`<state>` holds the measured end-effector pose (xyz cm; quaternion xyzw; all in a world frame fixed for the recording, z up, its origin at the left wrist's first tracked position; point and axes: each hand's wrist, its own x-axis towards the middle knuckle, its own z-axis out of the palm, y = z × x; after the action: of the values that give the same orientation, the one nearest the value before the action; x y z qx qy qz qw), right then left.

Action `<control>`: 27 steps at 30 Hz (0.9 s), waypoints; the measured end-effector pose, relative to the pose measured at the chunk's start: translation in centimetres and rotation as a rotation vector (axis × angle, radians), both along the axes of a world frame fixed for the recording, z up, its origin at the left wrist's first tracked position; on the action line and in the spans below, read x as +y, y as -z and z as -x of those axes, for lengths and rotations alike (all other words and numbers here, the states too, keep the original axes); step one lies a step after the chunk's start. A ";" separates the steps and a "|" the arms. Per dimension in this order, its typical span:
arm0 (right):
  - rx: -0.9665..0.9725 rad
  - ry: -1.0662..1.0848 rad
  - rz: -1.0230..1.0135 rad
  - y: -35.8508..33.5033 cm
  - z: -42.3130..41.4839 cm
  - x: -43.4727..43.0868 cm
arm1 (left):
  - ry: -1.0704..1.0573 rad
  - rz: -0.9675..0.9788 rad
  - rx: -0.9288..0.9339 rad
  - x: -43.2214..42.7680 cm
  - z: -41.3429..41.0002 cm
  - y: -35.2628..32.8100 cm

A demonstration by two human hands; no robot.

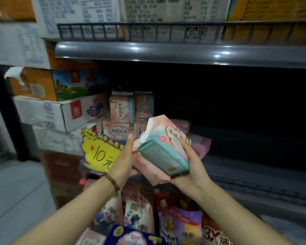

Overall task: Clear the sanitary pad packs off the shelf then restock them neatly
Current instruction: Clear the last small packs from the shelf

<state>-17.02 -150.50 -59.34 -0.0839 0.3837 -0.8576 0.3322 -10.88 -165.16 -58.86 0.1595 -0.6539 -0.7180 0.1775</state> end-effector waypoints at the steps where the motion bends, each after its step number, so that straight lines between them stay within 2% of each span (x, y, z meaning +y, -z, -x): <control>1: 0.006 -0.010 -0.004 0.1 -1.0 -0.4 | 0.034 0.003 -0.025 -0.6 -0.9 -0.1; 4: 0.031 -0.021 -0.050 0.5 -3.7 -2.2 | 0.184 0.148 -0.081 -2.9 -4.3 -0.9; 6: 0.040 -0.050 -0.104 1.1 -5.7 -3.9 | 0.246 0.208 -0.217 -5.2 -6.6 -1.0; 9: 0.047 -0.089 -0.184 2.9 -9.0 -6.6 | 0.340 0.191 -0.453 -8.2 -10.5 0.3; 12: 0.025 -0.108 -0.214 5.6 -12.4 -9.2 | 0.303 0.197 -0.500 -10.4 -14.1 2.9; 19: -0.096 -0.319 -0.363 14.4 -19.3 -13.4 | 0.237 -0.023 -0.637 -15.6 -20.2 11.9; 24: -0.250 -0.275 -0.455 20.7 -20.6 -15.7 | 0.179 -0.242 -0.751 -17.2 -21.2 18.8; 27: -0.295 -0.261 -0.551 23.5 -20.9 -16.5 | 0.174 -0.311 -0.800 -17.8 -20.6 22.2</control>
<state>3.89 -166.97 -82.89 0.0855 0.5348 -0.6749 0.5012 9.77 -182.98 -81.03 0.3944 -0.5662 -0.7018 -0.1771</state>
